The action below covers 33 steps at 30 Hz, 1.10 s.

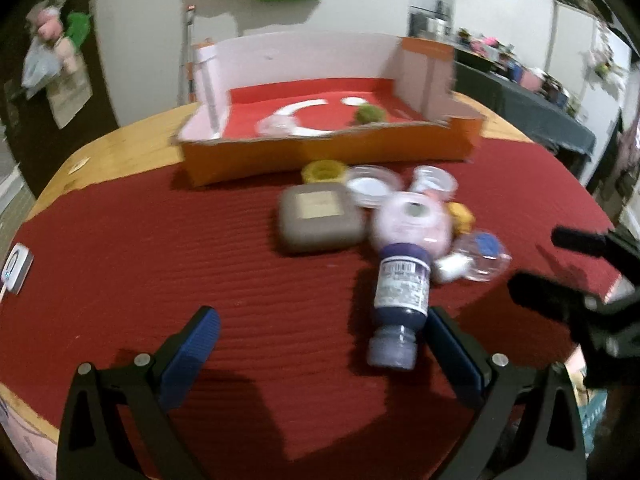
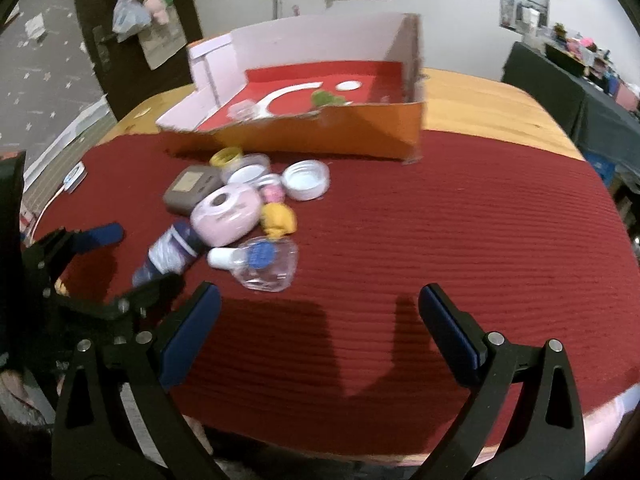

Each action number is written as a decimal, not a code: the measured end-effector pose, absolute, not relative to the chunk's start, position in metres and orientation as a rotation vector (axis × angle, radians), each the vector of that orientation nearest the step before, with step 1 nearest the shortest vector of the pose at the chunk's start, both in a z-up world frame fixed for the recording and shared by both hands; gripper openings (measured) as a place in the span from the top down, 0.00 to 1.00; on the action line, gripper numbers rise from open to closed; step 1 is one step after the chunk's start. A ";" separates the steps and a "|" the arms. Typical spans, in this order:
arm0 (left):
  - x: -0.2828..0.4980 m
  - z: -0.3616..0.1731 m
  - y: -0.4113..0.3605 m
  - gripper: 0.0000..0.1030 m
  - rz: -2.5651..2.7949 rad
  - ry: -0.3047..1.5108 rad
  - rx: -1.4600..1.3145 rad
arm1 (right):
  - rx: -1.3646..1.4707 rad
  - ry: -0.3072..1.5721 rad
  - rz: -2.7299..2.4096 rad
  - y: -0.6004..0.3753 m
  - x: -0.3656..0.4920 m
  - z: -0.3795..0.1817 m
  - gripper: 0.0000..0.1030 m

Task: Organize objects
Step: 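Grasp the clear blue-capped bottle with the right tool while the left grasps the dark blue bottle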

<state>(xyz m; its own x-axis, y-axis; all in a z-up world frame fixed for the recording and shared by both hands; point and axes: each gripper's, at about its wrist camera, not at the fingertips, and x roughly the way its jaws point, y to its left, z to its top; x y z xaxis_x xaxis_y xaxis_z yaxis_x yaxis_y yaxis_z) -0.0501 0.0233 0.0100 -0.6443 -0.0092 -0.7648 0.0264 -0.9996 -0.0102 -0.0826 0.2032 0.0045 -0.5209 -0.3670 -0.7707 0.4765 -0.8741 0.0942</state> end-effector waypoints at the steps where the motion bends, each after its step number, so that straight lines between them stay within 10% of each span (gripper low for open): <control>1: -0.050 0.009 0.017 0.00 -2.817 0.041 1.309 | 1.164 0.184 -2.368 0.199 -0.082 0.002 0.02; 33: -0.083 0.010 -0.003 0.08 -3.019 0.147 1.374 | 1.070 0.185 -2.422 0.179 -0.087 -0.009 0.04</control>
